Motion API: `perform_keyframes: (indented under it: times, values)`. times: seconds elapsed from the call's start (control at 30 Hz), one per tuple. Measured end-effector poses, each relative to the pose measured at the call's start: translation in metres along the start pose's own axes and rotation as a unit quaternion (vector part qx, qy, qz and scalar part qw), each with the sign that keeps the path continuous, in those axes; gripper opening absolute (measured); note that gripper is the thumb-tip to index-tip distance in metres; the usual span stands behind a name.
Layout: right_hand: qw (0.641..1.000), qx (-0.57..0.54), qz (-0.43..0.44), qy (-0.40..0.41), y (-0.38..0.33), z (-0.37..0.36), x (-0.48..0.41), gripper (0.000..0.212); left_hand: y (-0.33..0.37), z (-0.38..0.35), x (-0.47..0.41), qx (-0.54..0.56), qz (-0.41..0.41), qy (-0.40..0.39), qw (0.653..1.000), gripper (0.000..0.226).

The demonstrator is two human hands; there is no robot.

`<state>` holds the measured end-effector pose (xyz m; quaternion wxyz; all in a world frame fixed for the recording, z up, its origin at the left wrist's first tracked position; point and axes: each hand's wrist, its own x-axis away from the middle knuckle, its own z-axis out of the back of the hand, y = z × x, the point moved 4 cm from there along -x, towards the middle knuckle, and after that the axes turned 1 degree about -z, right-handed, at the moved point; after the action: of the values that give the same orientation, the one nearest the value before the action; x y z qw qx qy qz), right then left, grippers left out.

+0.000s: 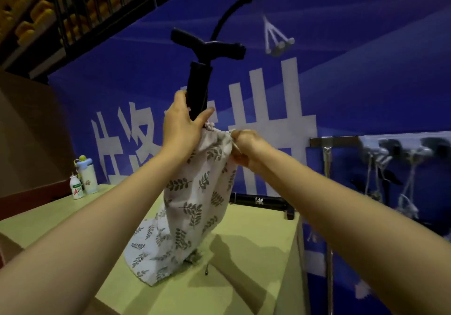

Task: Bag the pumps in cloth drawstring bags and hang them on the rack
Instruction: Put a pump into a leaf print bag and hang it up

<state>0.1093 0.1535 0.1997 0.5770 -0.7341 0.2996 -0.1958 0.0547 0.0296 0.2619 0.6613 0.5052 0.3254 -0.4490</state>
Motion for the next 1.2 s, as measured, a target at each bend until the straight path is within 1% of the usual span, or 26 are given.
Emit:
perform_keyframes:
  times: [0.03, 0.1, 0.17, 0.23, 0.3, 0.37, 0.4, 0.47, 0.5, 0.53, 0.6, 0.63, 0.73, 0.8, 0.83, 0.87, 0.93, 1.0, 1.07, 1.2]
  values:
    - [1.0, 0.002, 0.026, 0.005, -0.01, 0.011, 0.006, 0.024, 0.015, -0.005, 0.002, 0.006, -0.002, 0.001, 1.0, 0.044]
    - [0.998, -0.038, 0.048, -0.006, -0.025, 0.03, 0.023, 0.013, 0.041, -0.017, 0.008, 0.018, 0.0, 0.0, 1.0, 0.044]
    - [0.996, -0.064, 0.061, -0.011, -0.039, 0.056, 0.041, 0.013, 0.064, -0.037, 0.019, 0.043, 0.021, -0.011, 0.999, 0.045]
    - [0.996, -0.064, 0.056, 0.015, -0.046, 0.087, 0.059, 0.017, 0.078, -0.06, 0.035, 0.079, 0.077, -0.018, 0.994, 0.046]
    - [0.993, -0.086, 0.056, 0.05, -0.051, 0.122, 0.078, 0.019, 0.097, -0.086, 0.052, 0.146, 0.125, -0.035, 0.981, 0.046]
    - [0.988, -0.114, 0.071, 0.083, -0.057, 0.155, 0.101, 0.015, 0.122, -0.112, 0.072, 0.21, 0.163, -0.065, 0.962, 0.046]
    - [0.985, -0.118, 0.074, 0.098, -0.06, 0.17, 0.111, 0.012, 0.136, -0.123, 0.082, 0.23, 0.171, -0.085, 0.954, 0.042]
    - [0.982, -0.093, 0.079, 0.142, -0.068, 0.204, 0.136, 0.013, 0.165, -0.149, 0.103, 0.254, 0.164, -0.129, 0.944, 0.028]
    - [0.98, -0.076, 0.082, 0.165, -0.072, 0.222, 0.145, 0.012, 0.179, -0.161, 0.112, 0.262, 0.159, -0.15, 0.94, 0.027]
    - [0.978, -0.064, 0.08, 0.183, -0.076, 0.238, 0.154, 0.012, 0.192, -0.171, 0.12, 0.266, 0.153, -0.172, 0.936, 0.032]
    - [0.971, -0.042, 0.086, 0.218, -0.085, 0.269, 0.169, 0.022, 0.219, -0.193, 0.133, 0.261, 0.146, -0.21, 0.931, 0.051]
    - [0.966, -0.034, 0.097, 0.236, -0.089, 0.283, 0.175, 0.024, 0.231, -0.204, 0.138, 0.254, 0.144, -0.225, 0.93, 0.056]
    - [0.955, -0.006, 0.125, 0.267, -0.101, 0.313, 0.193, 0.019, 0.267, -0.228, 0.149, 0.241, 0.144, -0.265, 0.923, 0.055]
    - [0.941, 0.05, 0.149, 0.301, -0.111, 0.334, 0.209, 0.011, 0.292, -0.245, 0.157, 0.242, 0.159, -0.293, 0.911, 0.054]
    - [0.931, 0.086, 0.161, 0.316, -0.116, 0.343, 0.215, 0.016, 0.301, -0.252, 0.16, 0.25, 0.166, -0.302, 0.905, 0.051]
    - [0.924, 0.121, 0.17, 0.321, -0.121, 0.352, 0.22, 0.02, 0.309, -0.259, 0.163, 0.264, 0.164, -0.308, 0.899, 0.049]
    - [0.91, 0.185, 0.181, 0.324, -0.13, 0.368, 0.23, 0.02, 0.322, -0.272, 0.172, 0.28, 0.162, -0.326, 0.888, 0.047]
    - [0.899, 0.223, 0.187, 0.328, -0.139, 0.382, 0.238, 0.022, 0.331, -0.285, 0.182, 0.276, 0.167, -0.343, 0.882, 0.048]
    - [0.89, 0.231, 0.202, 0.336, -0.143, 0.395, 0.241, 0.025, 0.338, -0.298, 0.192, 0.275, 0.166, -0.363, 0.874, 0.051]
    - [0.876, 0.249, 0.202, 0.36, -0.136, 0.42, 0.234, 0.024, 0.345, -0.323, 0.206, 0.316, 0.198, -0.399, 0.838, 0.054]
